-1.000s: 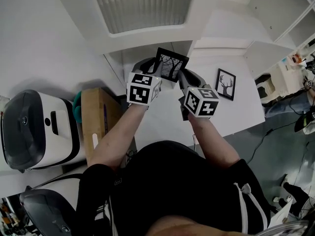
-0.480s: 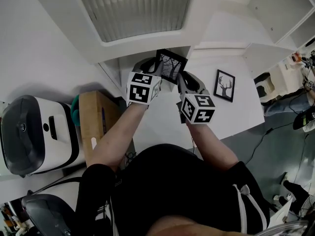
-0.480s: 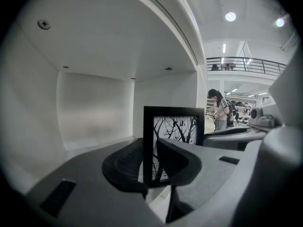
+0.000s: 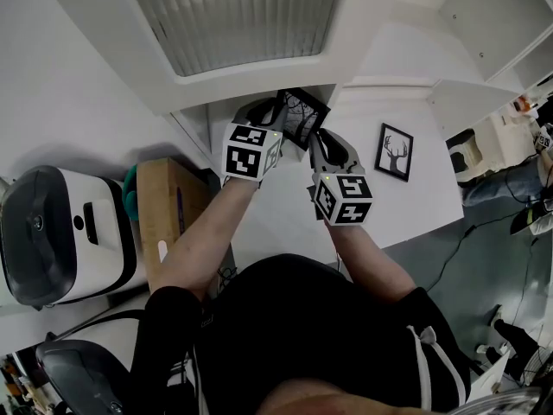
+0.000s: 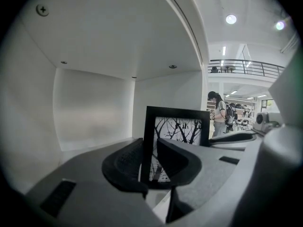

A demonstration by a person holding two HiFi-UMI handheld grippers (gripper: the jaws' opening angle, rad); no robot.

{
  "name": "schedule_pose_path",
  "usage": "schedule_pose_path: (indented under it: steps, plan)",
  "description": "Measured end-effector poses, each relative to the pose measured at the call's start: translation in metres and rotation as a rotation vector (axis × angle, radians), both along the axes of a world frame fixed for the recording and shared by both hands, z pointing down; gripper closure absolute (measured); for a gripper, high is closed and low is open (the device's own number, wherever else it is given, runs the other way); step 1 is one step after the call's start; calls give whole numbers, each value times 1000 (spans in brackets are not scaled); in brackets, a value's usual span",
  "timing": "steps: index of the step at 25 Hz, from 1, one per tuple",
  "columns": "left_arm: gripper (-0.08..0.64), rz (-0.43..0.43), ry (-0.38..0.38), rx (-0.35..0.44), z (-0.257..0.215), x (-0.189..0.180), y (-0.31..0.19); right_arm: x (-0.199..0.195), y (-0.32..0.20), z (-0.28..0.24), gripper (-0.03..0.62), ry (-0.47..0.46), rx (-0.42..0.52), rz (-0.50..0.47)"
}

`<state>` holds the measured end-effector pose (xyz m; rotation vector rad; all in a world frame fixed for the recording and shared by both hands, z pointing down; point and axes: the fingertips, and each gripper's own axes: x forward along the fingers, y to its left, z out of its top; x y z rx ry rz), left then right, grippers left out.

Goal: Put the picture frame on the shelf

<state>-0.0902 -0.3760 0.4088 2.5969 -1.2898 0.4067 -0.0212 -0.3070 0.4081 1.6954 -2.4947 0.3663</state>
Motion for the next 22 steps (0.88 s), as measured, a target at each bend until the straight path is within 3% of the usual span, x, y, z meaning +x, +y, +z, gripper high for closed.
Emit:
schedule_pose_path:
  steps: [14,18,22]
  plan:
    - [474,-15,22,15,-1,-6,-3,-4,-5,2,522,-16,24,-57]
    - [474,-15,23,16,0,-5,-2,-5,-6,12,518,-22,-19,-67]
    - [477,40,15,-28,11,8,5,-11,-8,26,508,-42,-70,-106]
